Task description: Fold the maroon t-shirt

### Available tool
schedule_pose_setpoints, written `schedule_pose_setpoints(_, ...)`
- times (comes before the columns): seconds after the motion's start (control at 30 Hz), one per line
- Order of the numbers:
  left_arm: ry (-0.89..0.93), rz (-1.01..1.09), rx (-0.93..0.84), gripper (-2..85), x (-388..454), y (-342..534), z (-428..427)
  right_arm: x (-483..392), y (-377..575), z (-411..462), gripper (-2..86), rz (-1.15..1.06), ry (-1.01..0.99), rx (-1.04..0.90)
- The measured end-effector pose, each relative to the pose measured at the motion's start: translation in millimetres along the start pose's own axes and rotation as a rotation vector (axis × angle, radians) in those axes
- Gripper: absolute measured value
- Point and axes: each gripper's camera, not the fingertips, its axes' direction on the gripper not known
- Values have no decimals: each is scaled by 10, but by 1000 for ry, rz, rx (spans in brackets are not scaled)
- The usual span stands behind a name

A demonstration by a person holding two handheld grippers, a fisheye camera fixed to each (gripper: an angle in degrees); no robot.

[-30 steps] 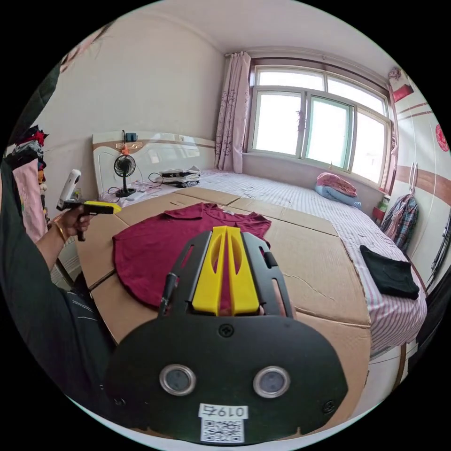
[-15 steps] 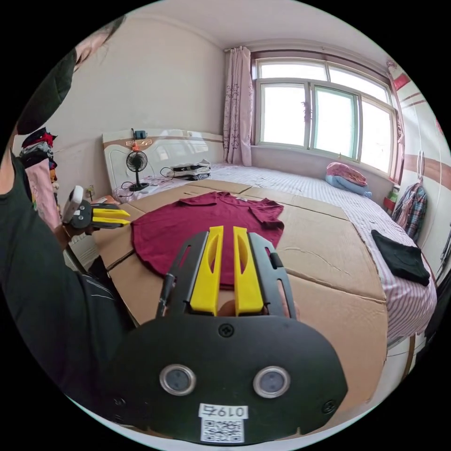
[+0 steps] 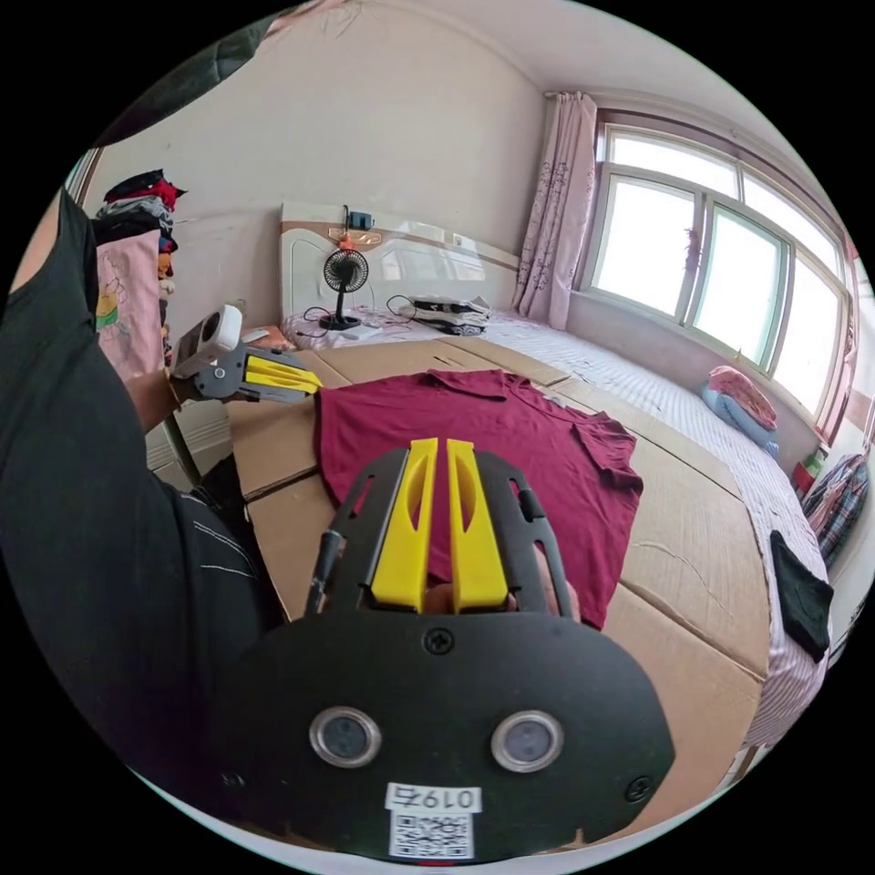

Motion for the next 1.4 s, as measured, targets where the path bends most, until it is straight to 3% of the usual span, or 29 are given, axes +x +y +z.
schedule_pose_setpoints(0.13,-8,4,-11,4,128,86,-37,-170,273,101,16,-59,23,-42)
schedule_pose_setpoints(0.3,-33,26,-8,5,308,149,-142,-229,609,49,38,-151,247,-145)
schedule_pose_setpoints(0.43,-22,19,1,5,370,198,-195,-364,1154,261,48,-320,476,-343)
schedule_pose_setpoints(0.53,-13,13,-1,5,407,215,-230,-547,1554,598,60,-456,503,-496)
schedule_pose_setpoints(0.63,-16,19,-8,5,458,223,-264,-705,1789,862,63,-554,566,-526)
schedule_pose_setpoints(1.0,-16,12,-15,6,592,272,-358,-843,2307,1402,59,-686,601,-544)
schedule_pose_setpoints(1.17,-2,10,-12,7,607,294,-395,-867,2533,1577,-3,-735,602,-566)
schedule_pose_setpoints(1.4,17,31,-22,6,623,322,-418,-866,2804,1597,-9,-727,560,-595)
